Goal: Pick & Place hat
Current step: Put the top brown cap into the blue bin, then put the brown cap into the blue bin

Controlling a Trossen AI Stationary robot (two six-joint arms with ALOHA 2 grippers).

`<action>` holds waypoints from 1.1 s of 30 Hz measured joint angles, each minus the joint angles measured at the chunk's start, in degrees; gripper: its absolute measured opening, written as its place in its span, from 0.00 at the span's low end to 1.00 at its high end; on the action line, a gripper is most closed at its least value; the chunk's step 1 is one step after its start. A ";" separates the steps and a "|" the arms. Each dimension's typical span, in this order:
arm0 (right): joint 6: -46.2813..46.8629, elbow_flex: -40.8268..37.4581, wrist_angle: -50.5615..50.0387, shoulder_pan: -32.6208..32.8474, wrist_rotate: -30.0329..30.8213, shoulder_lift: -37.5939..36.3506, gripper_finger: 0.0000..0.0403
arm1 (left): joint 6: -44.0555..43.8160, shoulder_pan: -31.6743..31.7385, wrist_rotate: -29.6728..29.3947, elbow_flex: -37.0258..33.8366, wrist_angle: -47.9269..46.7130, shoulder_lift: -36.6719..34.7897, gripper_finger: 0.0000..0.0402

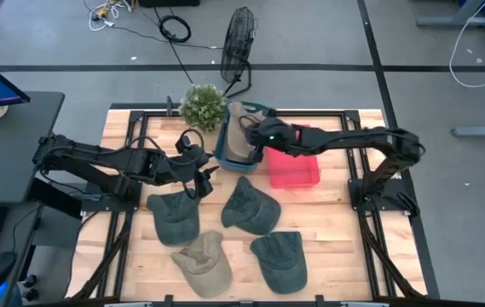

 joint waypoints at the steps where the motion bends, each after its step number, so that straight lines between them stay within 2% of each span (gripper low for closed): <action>1: -0.35 0.00 -0.22 -0.12 0.01 1.08 0.00 | 0.00 0.00 0.00 0.00 0.00 0.00 0.47; 9: -0.26 -0.02 -3.76 -0.34 -0.29 5.07 0.00 | 0.00 0.01 0.00 0.00 -0.43 0.00 0.47; 15: -0.23 0.00 -3.81 -1.13 -7.76 6.63 0.04 | 0.00 0.00 0.00 0.00 -0.42 0.00 0.47; 19: 1.16 0.00 -3.82 -1.67 -8.59 7.42 0.07 | 0.00 0.00 0.00 0.00 -0.42 0.00 0.47; 27: 2.19 0.38 -4.01 -3.27 -8.05 7.46 0.25 | -1.10 0.00 0.00 0.00 -0.39 0.00 0.47; 30: 1.32 3.07 -8.00 -2.78 -4.35 7.27 0.33 | -2.32 0.00 0.30 0.00 -0.56 0.00 0.47; 33: -0.03 7.15 -14.66 -1.26 -1.20 6.85 0.40 | -2.62 0.00 3.52 0.00 -2.11 0.00 0.47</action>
